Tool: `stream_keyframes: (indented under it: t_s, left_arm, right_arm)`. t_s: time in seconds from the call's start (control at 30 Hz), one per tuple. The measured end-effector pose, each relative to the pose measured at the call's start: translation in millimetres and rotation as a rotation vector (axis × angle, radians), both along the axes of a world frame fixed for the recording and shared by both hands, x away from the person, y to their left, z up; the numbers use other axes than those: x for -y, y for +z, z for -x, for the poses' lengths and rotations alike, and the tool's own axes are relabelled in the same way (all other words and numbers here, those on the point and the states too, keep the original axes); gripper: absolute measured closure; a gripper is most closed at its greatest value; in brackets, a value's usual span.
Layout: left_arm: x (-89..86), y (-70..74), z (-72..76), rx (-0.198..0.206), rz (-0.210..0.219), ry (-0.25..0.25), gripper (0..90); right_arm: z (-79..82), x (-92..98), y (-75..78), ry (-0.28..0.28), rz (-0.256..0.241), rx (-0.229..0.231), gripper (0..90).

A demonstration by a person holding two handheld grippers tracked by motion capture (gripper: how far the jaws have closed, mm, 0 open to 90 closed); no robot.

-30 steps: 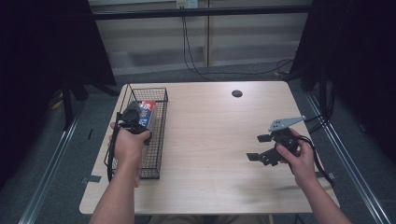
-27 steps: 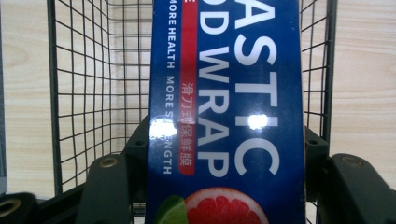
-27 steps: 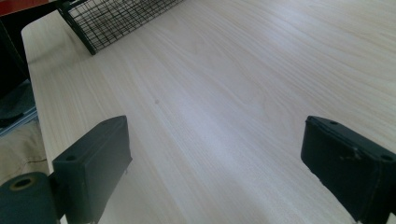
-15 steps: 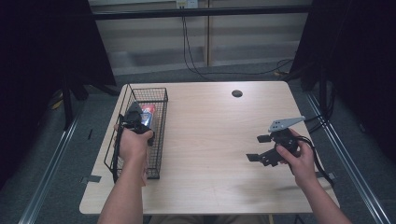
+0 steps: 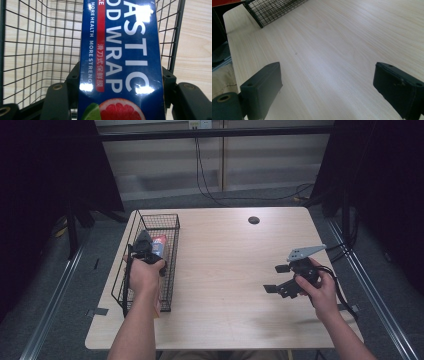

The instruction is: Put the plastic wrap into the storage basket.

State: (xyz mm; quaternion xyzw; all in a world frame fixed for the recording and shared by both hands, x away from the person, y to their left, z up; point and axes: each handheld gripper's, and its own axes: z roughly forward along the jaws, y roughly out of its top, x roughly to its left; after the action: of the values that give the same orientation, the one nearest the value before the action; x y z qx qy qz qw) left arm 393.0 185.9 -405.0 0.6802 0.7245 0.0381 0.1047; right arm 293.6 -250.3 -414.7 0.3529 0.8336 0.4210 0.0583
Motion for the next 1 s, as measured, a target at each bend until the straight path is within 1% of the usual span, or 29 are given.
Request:
stream_keyframes:
  t_s: [0.03,0.1,0.13,0.2,0.23,0.27,0.3,0.37,0.43,0.47,0.5,0.53,0.57,0.6,0.63,0.67,0.7,0.77,0.83,0.9,0.93,1.0]
  left_arm:
    - [-0.2,-0.1,0.1,0.000,0.007,0.008,40.5]
    - [0.1,-0.1,0.1,-0.001,0.007,0.010,40.4]
    - [0.1,0.0,0.1,0.000,0.008,0.012,40.3]
    - [0.7,0.1,0.1,-0.004,0.007,0.006,40.1]
    - [1.8,-0.1,0.4,0.001,0.005,0.011,39.9]
    - [1.5,0.0,0.5,-0.002,0.006,-0.009,39.7]
    - [2.1,0.9,0.8,0.007,0.005,-0.008,39.1]
    - [2.7,5.7,1.4,0.032,0.006,-0.010,36.7]
    - [2.5,13.2,1.9,0.059,0.007,-0.023,36.3]
    - [2.8,17.9,2.0,0.070,0.001,-0.027,35.6]
    - [1.7,21.8,1.7,0.083,-0.010,-0.044,35.0]
    - [1.1,27.1,1.8,0.101,-0.010,-0.045,33.9]
    - [0.0,33.3,2.0,0.119,0.000,-0.048,32.3]
    - [-1.2,37.0,2.0,0.130,-0.003,-0.056,30.7]
    - [-2.0,41.1,2.5,0.143,0.008,-0.057,29.2]
    - [-3.3,44.9,3.0,0.156,0.009,-0.055,28.1]
    - [-5.8,48.1,3.1,0.169,0.007,-0.072,26.8]
    - [-8.8,53.8,4.4,0.196,0.013,-0.086,24.0]
    - [-11.9,58.6,6.0,0.231,0.027,-0.107,22.0]
    - [-12.6,60.7,7.4,0.253,0.026,-0.131,18.8]
    - [-12.6,61.5,8.4,0.261,0.036,-0.134,18.0]
    - [-12.9,62.2,9.4,0.285,0.040,-0.149,17.1]
  right_arm:
    - [0.0,-0.1,-0.1,0.000,0.001,0.001,8.0]
    - [-0.3,-0.4,-0.6,0.004,-0.002,0.001,8.0]
    - [-0.2,-0.5,-0.5,0.000,0.007,0.001,8.0]
    - [-0.4,-0.7,-0.9,0.003,0.005,0.000,8.0]
    - [-0.4,-0.8,-0.9,0.002,0.006,0.000,8.0]
    - [-0.4,-0.8,-0.9,0.002,0.006,0.000,8.0]
    - [-0.3,-0.8,-0.9,0.002,0.006,0.001,8.0]
    - [-0.1,-0.6,-0.6,0.001,0.008,0.002,8.0]
    - [0.0,-0.7,-0.9,0.000,0.004,0.004,8.0]
    - [0.0,-0.7,-0.8,-0.001,0.006,0.004,8.0]
    - [0.0,-0.8,-0.8,0.000,0.006,0.003,8.0]
    - [0.2,-0.9,-0.8,-0.001,0.006,0.002,8.0]
    - [0.4,-1.0,-0.9,-0.001,0.007,0.003,8.0]
    - [0.5,-0.9,-0.9,-0.001,0.009,0.004,8.0]
    - [0.5,-0.9,-0.8,-0.003,0.010,0.004,8.0]
    - [0.5,-0.8,-0.7,-0.005,0.008,0.004,8.0]
    - [0.4,-0.8,-0.8,-0.004,0.003,0.003,8.0]
    - [0.7,-0.8,-0.4,-0.006,0.002,0.004,8.0]
    - [0.7,-0.9,-0.5,-0.009,0.004,0.007,8.0]
    - [0.2,-1.0,-0.9,-0.011,0.008,0.008,8.0]
    - [-0.2,-1.1,-1.0,-0.010,0.009,0.006,8.0]
    - [-1.1,-1.8,-1.6,-0.012,0.007,0.006,8.0]
